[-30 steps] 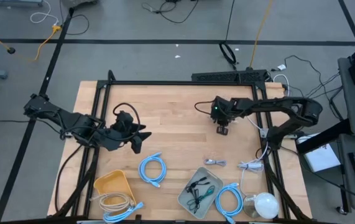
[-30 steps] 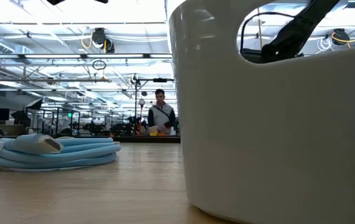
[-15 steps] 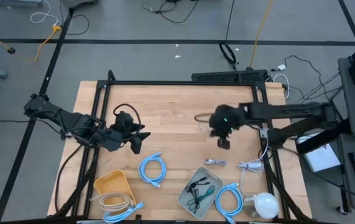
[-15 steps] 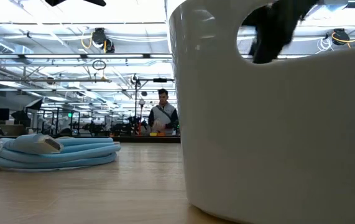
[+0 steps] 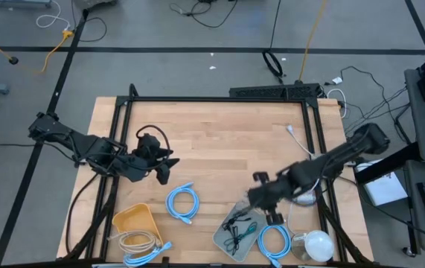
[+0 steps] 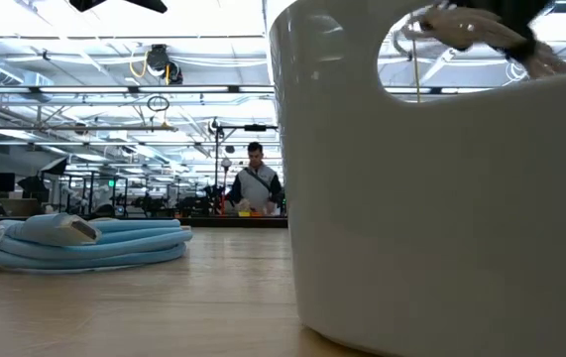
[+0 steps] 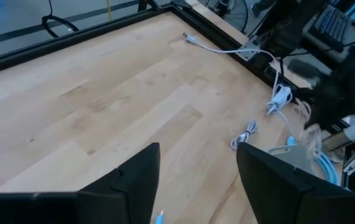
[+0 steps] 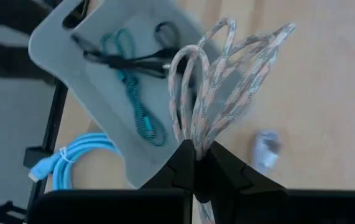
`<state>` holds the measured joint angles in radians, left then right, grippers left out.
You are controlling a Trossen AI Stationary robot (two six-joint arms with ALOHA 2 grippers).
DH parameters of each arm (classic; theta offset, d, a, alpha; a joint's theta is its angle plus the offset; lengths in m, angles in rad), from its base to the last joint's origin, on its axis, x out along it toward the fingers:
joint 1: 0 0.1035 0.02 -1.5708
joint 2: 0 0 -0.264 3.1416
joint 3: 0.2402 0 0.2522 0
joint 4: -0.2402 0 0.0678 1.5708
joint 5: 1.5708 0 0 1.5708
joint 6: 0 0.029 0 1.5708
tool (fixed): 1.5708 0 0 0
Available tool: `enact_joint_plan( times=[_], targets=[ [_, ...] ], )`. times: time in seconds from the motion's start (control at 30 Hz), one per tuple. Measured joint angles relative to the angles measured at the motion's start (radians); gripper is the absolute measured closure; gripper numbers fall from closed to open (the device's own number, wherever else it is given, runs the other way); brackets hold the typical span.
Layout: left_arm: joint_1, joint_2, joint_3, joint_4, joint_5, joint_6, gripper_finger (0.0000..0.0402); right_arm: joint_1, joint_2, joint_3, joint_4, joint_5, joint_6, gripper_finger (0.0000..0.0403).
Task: Sort cables
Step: Put the brown charger cable into the gray bin
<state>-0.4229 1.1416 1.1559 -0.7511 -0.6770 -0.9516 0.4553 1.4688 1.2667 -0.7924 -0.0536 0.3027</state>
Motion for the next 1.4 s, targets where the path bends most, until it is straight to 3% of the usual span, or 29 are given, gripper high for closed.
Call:
enact_joint_plan(
  times=[0.23,0.47,0.67,1.4],
  targets=[
    [0.0,0.0,0.0,-0.017,0.007,0.0,0.0261,0.098,0.119,0.016,0.085,0.001,0.024,0.039],
    [0.0,0.0,-0.008,-0.014,0.021,0.006,0.0307,0.14,0.245,0.233,-0.011,0.057,-0.023,0.039],
    [0.0,-0.001,-0.045,-0.013,0.039,-0.011,0.0301,0.158,0.36,0.372,-0.108,0.052,-0.064,0.039],
    [-0.044,-0.001,-0.099,0.023,0.078,-0.026,0.0293,0.162,0.395,0.379,-0.052,0.063,-0.05,0.0388]
  ],
)
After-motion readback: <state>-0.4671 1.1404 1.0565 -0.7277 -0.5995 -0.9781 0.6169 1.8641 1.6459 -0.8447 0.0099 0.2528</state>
